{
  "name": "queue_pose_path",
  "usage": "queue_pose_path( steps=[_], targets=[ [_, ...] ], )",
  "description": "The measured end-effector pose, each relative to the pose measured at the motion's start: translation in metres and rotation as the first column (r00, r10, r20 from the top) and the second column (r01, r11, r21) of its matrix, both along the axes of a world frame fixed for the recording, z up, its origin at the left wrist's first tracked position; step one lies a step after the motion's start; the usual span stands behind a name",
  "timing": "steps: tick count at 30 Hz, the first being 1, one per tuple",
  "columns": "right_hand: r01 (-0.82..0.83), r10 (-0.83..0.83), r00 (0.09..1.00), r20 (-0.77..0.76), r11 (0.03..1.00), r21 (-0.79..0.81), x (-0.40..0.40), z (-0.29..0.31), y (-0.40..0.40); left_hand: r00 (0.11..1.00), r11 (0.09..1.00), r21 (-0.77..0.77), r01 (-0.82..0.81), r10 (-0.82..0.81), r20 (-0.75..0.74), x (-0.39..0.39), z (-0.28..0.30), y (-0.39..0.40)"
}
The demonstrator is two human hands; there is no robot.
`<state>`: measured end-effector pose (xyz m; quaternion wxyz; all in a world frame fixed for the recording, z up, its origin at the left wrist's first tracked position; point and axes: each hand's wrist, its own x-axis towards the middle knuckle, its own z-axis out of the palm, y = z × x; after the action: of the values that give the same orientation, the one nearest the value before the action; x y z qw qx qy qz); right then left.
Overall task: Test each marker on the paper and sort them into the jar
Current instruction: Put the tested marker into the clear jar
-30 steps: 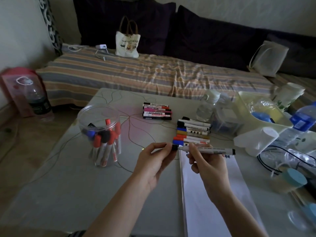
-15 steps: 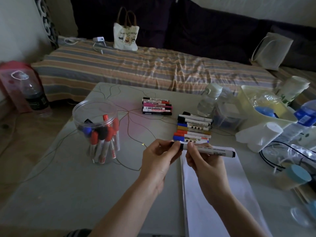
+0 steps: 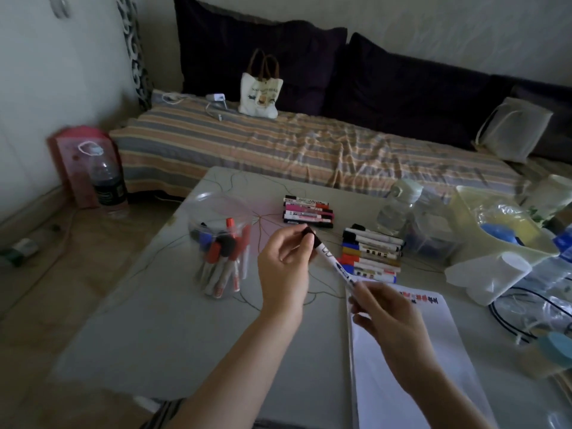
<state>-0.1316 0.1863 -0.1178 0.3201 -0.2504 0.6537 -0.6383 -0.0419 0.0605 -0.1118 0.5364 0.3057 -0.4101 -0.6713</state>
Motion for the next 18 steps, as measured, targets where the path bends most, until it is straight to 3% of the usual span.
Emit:
queue_pose_path(
  steps=[3,7,13,18],
  targets=[
    [-0.032,0.036,0.992,-0.119,0.999,0.031,0.021,0.002,-0.014,0.986,0.966,-0.242,-0.094,0.123,0.109,0.019,0.009,-0.004],
    [-0.085,0.087,0.965,-0.248,0.996,0.017,0.05,0.008,-0.051,0.949,0.894,-0.429,-0.128,0.236,0.209,0.056,0.036,-0.023],
    [-0.043,0.046,0.908,-0.417,0.999,0.018,0.069,0.03,-0.093,0.869,0.79,-0.537,-0.297,0.456,0.19,0.1,0.086,-0.072],
    [0.002,0.031,0.885,-0.465,0.998,0.069,0.058,0.016,-0.068,0.771,0.714,-0.615,-0.334,0.583,0.258,0.106,0.081,-0.093]
  ],
)
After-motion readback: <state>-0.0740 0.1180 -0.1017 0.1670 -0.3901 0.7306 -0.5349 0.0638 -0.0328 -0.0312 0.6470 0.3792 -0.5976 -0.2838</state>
